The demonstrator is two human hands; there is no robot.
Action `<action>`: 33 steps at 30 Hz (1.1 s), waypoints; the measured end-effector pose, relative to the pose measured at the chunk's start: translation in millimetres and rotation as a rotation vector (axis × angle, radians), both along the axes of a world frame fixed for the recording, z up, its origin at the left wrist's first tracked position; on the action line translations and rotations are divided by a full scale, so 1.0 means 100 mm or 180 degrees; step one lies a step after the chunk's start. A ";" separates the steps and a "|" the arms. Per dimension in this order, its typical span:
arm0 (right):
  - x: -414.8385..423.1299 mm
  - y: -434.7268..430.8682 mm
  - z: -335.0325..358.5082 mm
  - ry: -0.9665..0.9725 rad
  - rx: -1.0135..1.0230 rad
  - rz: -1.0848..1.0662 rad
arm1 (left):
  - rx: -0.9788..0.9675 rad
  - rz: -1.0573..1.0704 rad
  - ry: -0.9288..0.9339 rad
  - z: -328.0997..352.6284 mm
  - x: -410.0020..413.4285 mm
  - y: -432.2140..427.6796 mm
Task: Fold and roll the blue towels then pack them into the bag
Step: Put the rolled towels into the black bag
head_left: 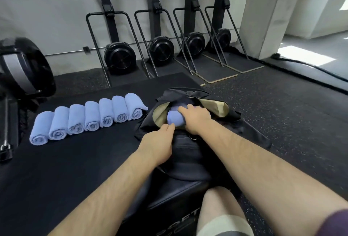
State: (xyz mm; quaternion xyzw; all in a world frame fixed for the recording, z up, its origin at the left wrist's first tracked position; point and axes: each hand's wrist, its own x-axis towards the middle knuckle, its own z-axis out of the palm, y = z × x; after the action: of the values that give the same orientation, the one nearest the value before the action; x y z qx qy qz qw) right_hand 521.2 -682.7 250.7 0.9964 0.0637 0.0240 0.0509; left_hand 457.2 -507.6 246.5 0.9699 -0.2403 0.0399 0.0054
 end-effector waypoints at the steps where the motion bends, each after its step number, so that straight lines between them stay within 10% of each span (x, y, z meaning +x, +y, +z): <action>1: 0.05 0.01 -0.07 0.0065 0.0070 0.0000 | 0.0049 0.0007 0.0001 -0.02 0.02 0.00; 10: 0.24 0.02 -0.44 0.0160 -0.0039 0.0059 | -0.0273 -0.0549 -0.0831 -0.23 0.19 -0.05; 16: 0.23 -0.01 -0.41 0.0025 -0.0019 0.0251 | -0.0084 -0.0736 0.0409 -0.24 0.24 -0.21; 33: 0.48 0.02 -0.37 -0.0183 -0.0136 -0.0040 | 0.0184 -0.0925 0.0660 -0.37 0.13 -0.08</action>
State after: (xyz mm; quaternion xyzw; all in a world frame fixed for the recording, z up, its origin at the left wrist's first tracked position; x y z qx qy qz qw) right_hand 569.2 -680.7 213.3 0.9943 0.0565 0.0510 0.0742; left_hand 470.5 -516.0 209.8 0.9236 -0.3772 -0.0685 0.0081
